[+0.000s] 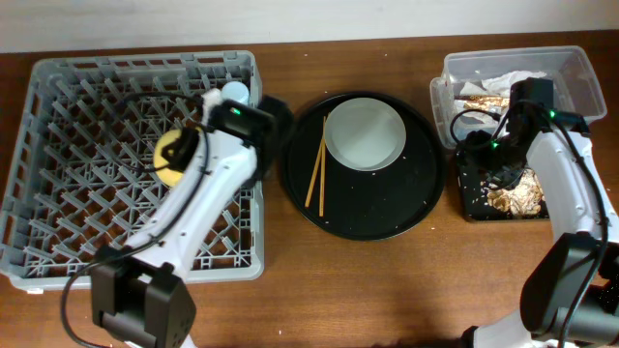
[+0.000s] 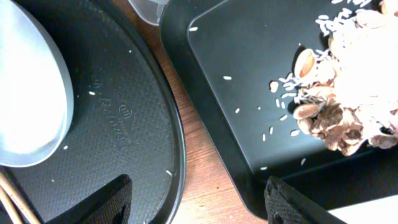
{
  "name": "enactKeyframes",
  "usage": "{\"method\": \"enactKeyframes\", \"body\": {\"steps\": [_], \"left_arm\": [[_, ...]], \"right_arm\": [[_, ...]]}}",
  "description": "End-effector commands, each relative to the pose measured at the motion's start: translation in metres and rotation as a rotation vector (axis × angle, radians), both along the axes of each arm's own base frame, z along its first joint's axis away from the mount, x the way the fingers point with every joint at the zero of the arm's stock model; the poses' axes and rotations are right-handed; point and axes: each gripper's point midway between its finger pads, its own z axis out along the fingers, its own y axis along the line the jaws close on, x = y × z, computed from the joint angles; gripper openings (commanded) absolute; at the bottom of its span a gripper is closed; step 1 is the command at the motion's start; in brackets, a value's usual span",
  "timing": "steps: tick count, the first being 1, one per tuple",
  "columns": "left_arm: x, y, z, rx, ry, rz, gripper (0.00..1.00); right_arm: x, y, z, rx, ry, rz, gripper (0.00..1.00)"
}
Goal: Sort waste into correct bins and load items into the dishwasher rack
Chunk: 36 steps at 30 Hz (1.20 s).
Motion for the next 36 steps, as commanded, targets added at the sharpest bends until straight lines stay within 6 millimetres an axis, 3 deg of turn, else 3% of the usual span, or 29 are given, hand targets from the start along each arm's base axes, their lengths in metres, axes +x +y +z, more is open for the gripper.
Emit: {"method": "enactKeyframes", "body": {"steps": [1, 7, 12, 19, 23, 29, 34, 36], "left_arm": [[0.002, -0.012, -0.006, 0.148, -0.050, -0.079, 0.01], [0.000, -0.013, -0.020, 0.150, -0.041, -0.085, 0.00], [-0.004, -0.021, -0.041, 0.049, -0.004, -0.072, 0.01], [-0.013, -0.019, -0.060, 0.072, 0.034, -0.083, 0.00], [-0.009, -0.006, -0.044, 0.191, 0.009, -0.092, 0.01], [-0.008, -0.002, -0.041, 0.207, 0.004, -0.084, 0.01], [-0.008, -0.022, -0.040, 0.213, 0.000, -0.147, 0.01], [-0.009, -0.037, -0.041, 0.212, -0.004, -0.191, 0.07]], "right_arm": [[-0.003, 0.000, 0.000, -0.002, -0.008, 0.007, 0.70], [-0.003, 0.000, -0.001, -0.003, -0.011, 0.007, 0.70], [-0.003, 0.000, -0.001, -0.003, -0.011, 0.007, 0.70], [-0.003, 0.000, -0.001, -0.003, -0.011, 0.007, 0.70], [-0.003, 0.000, -0.001, -0.003, -0.012, 0.007, 0.69], [-0.001, -0.001, 0.000, -0.004, -0.018, 0.007, 0.70], [-0.001, -0.001, 0.000, -0.005, -0.018, 0.007, 0.70], [-0.001, -0.001, 0.000, -0.005, -0.018, 0.007, 0.70]]}}
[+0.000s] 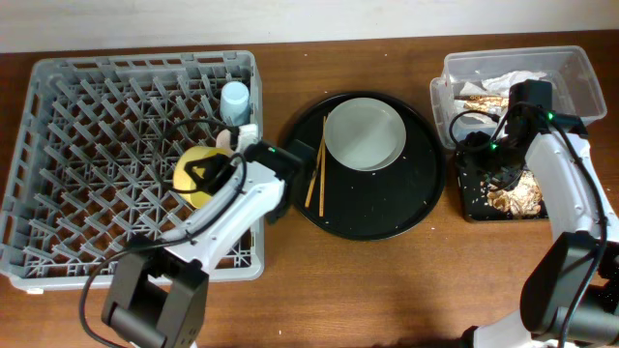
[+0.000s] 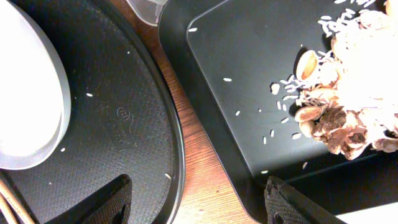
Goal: Sort waste into correct bins and load items into the dishwasher rack
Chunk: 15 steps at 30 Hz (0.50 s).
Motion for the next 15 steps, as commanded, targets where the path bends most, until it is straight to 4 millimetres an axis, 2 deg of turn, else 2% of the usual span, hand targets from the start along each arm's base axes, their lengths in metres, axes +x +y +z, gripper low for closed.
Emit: {"method": "enactKeyframes", "body": {"steps": [1, 2, 3, 4, 5, 13, 14, 15], "left_arm": [[-0.002, -0.024, 0.001, 0.030, -0.006, -0.081, 0.16], [-0.002, -0.027, 0.001, 0.031, -0.007, -0.092, 0.22], [-0.003, -0.033, 0.002, 0.031, -0.008, -0.108, 0.31], [-0.004, -0.035, 0.001, 0.030, -0.007, -0.114, 0.06], [-0.003, -0.035, 0.002, 0.031, -0.008, -0.113, 0.00], [0.001, -0.038, 0.003, 0.003, -0.046, -0.111, 0.00], [0.004, -0.040, 0.007, -0.011, -0.061, -0.110, 0.02], [0.007, -0.044, 0.012, -0.053, -0.078, -0.104, 0.12]], "right_arm": [[-0.002, 0.000, 0.004, -0.003, -0.011, 0.006, 0.70], [-0.002, 0.000, 0.004, -0.003, -0.011, 0.007, 0.70], [-0.002, 0.000, 0.004, -0.003, -0.011, 0.007, 0.70], [-0.002, 0.000, 0.004, -0.003, -0.011, 0.007, 0.70], [-0.002, 0.000, 0.004, -0.003, -0.011, 0.007, 0.70], [-0.002, 0.000, 0.004, -0.003, -0.011, 0.007, 0.70], [-0.002, 0.000, 0.004, -0.003, -0.011, 0.007, 0.70], [-0.002, 0.000, 0.004, -0.003, -0.011, 0.007, 0.70]]}}
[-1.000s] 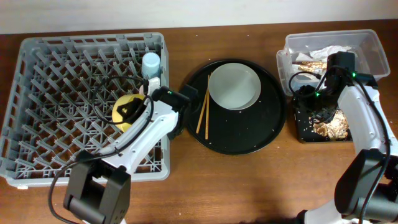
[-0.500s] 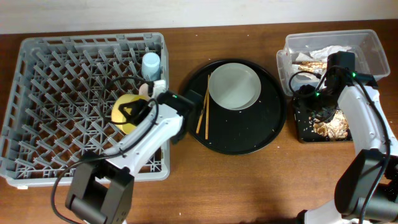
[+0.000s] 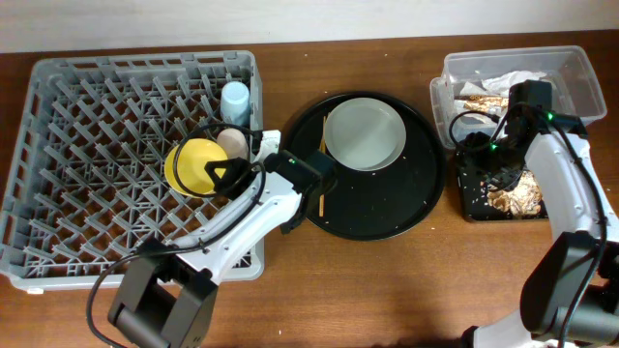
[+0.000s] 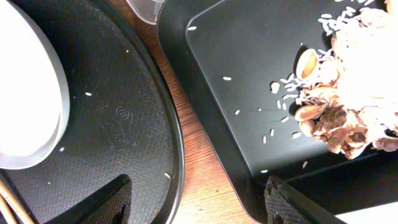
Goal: Sort waste into correct bins and load items into the dishwasher rack
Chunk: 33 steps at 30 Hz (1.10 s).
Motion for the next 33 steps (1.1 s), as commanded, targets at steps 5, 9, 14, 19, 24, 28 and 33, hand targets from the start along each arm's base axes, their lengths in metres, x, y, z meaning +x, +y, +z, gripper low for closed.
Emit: {"method": "enactKeyframes", "body": {"steps": [5, 9, 14, 19, 24, 28, 33], "left_arm": [[0.014, -0.043, -0.023, -0.609, 0.140, 0.099, 0.33], [0.011, -0.057, -0.055, -0.906, 0.398, 0.083, 0.37], [0.018, -0.037, -0.059, -0.969, 0.440, 0.094, 0.37], [0.030, -0.026, -0.047, -0.996, 0.380, 0.100, 0.37], [0.048, 0.006, 0.025, -1.179, 0.186, 0.043, 0.50], [0.046, 0.062, 0.008, -1.284, 0.182, 0.174, 0.53], [0.050, 0.083, -0.022, -1.249, 0.221, 0.269, 0.52]], "right_arm": [[-0.002, 0.000, 0.005, -0.003, -0.013, 0.007, 0.70], [-0.002, 0.000, 0.005, -0.005, -0.012, 0.014, 0.70], [-0.002, 0.000, 0.004, -0.005, -0.011, 0.015, 0.70], [-0.003, 0.000, 0.004, -0.005, -0.007, 0.015, 0.70], [-0.004, -0.003, 0.004, -0.019, -0.004, 0.011, 0.70], [-0.003, -0.003, 0.004, -0.020, -0.008, 0.011, 0.70], [-0.003, -0.003, 0.004, -0.020, -0.008, 0.011, 0.70]]}}
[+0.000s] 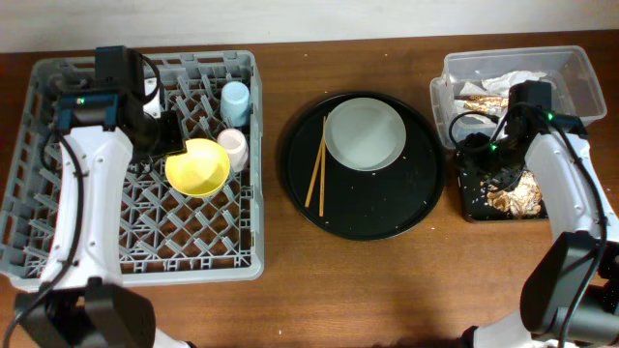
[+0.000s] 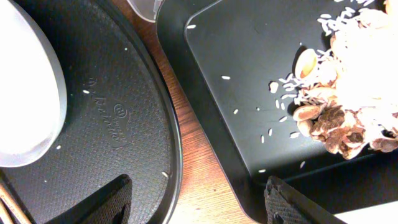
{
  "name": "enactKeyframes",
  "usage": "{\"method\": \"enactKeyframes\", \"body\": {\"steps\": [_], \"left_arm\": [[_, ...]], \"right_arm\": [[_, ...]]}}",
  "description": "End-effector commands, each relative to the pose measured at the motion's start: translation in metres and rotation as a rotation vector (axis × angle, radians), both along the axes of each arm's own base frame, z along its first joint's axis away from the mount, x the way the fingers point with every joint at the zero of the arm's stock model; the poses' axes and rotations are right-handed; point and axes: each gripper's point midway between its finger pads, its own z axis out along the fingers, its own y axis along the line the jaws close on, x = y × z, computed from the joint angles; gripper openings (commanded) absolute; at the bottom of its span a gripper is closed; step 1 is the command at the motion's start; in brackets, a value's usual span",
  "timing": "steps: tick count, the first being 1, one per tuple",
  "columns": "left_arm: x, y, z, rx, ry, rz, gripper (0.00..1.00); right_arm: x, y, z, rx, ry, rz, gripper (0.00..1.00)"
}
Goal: Sort waste into correct bins and load items into the dishwasher rack
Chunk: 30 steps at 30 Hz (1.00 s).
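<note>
A yellow bowl (image 1: 197, 166) lies mouth up in the grey dishwasher rack (image 1: 58, 242), next to a pale blue cup (image 1: 234, 100) and a pinkish cup (image 1: 232, 145). My left gripper (image 1: 162, 135) hangs over the rack just up-left of the bowl; its jaws are too dark to read. A round black tray (image 1: 387, 215) carries a white bowl (image 1: 365, 132) and two chopsticks (image 1: 316, 174). My right gripper (image 2: 199, 208) is open and empty above the strip of table between the round tray (image 2: 118, 118) and a black square tray (image 2: 249, 62) of food scraps (image 2: 348, 93).
A clear plastic bin (image 1: 571, 68) holding crumpled paper and wrappers stands at the back right, behind the square tray (image 1: 471, 193). Rice grains lie scattered on both trays. Brown table (image 1: 387, 290) runs along the front.
My left arm has moved from the round tray's left rim, by the chopsticks, to the rack's upper left. The yellow bowl now shows fully in the rack. The right arm is unchanged.
At first my left arm lay across the rack, its end near the blue cup and the yellow bowl partly under it. Its end then stood at the rack's right edge, then over the round tray's rim, and now over the rack. The right gripper stayed open in place.
</note>
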Motion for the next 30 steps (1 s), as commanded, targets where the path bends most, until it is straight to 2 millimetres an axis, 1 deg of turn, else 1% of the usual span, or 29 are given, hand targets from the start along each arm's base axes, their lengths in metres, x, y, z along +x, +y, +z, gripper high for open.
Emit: {"method": "enactKeyframes", "body": {"steps": [1, 2, 5, 6, 7, 10, 11, 13, 17, 19, 20, 21, 24, 25, 26, 27, 29, 30], "left_arm": [[0.002, 0.003, -0.027, 0.008, 0.075, -0.014, 0.52], [0.003, 0.003, -0.034, 0.006, 0.092, -0.014, 0.52], [0.004, 0.003, -0.050, 0.003, 0.137, -0.014, 0.44], [0.005, 0.005, -0.054, 0.007, 0.147, -0.013, 0.43], [0.005, 0.006, -0.055, 0.011, 0.150, -0.009, 0.39], [0.004, 0.011, -0.056, 0.034, 0.155, -0.002, 0.33], [0.004, 0.013, -0.058, 0.046, 0.161, 0.001, 0.32], [0.002, 0.014, -0.062, 0.048, 0.179, 0.002, 0.27], [0.002, 0.017, -0.071, 0.064, 0.207, 0.005, 0.26], [0.001, 0.020, -0.071, 0.084, 0.211, 0.010, 0.26], [0.001, 0.022, -0.071, 0.093, 0.212, 0.011, 0.22], [0.001, 0.023, -0.071, 0.098, 0.212, 0.013, 0.20], [0.002, 0.023, -0.071, 0.098, 0.208, 0.013, 0.19], [0.004, 0.023, -0.071, 0.098, 0.201, 0.013, 0.12], [0.004, 0.023, -0.071, 0.098, 0.198, 0.013, 0.08], [0.005, 0.023, -0.071, 0.098, 0.197, 0.013, 0.01], [0.008, 0.023, -0.070, 0.100, 0.182, 0.014, 0.01], [0.011, 0.023, -0.065, 0.103, 0.165, 0.008, 0.00]], "right_arm": [[-0.002, -0.002, 0.005, -0.013, -0.012, -0.002, 0.69], [-0.002, -0.003, 0.005, -0.013, -0.012, -0.002, 0.70], [-0.002, -0.003, 0.005, -0.017, -0.011, -0.003, 0.70], [-0.002, -0.004, 0.005, -0.020, -0.010, -0.004, 0.70], [-0.002, -0.004, 0.005, -0.020, -0.010, -0.004, 0.70], [-0.002, -0.004, 0.005, -0.020, -0.010, -0.004, 0.70], [-0.002, -0.004, 0.005, -0.020, -0.010, -0.004, 0.70], [-0.002, -0.004, 0.005, -0.020, -0.010, -0.004, 0.70], [-0.002, -0.004, 0.005, -0.020, -0.010, -0.004, 0.70], [-0.002, -0.004, 0.005, -0.020, -0.010, -0.004, 0.70], [-0.002, -0.004, 0.005, -0.019, -0.010, -0.004, 0.70], [-0.002, -0.004, 0.005, -0.020, -0.010, -0.004, 0.70], [-0.002, -0.004, 0.005, -0.019, -0.010, -0.004, 0.70], [-0.002, -0.004, 0.005, -0.019, -0.010, -0.004, 0.69], [-0.002, -0.004, 0.005, -0.020, -0.010, -0.004, 0.70], [-0.002, -0.004, 0.005, -0.020, -0.010, -0.004, 0.70], [-0.002, -0.004, 0.005, -0.020, -0.010, -0.004, 0.70], [-0.002, -0.004, 0.005, -0.020, -0.010, -0.004, 0.70]]}}
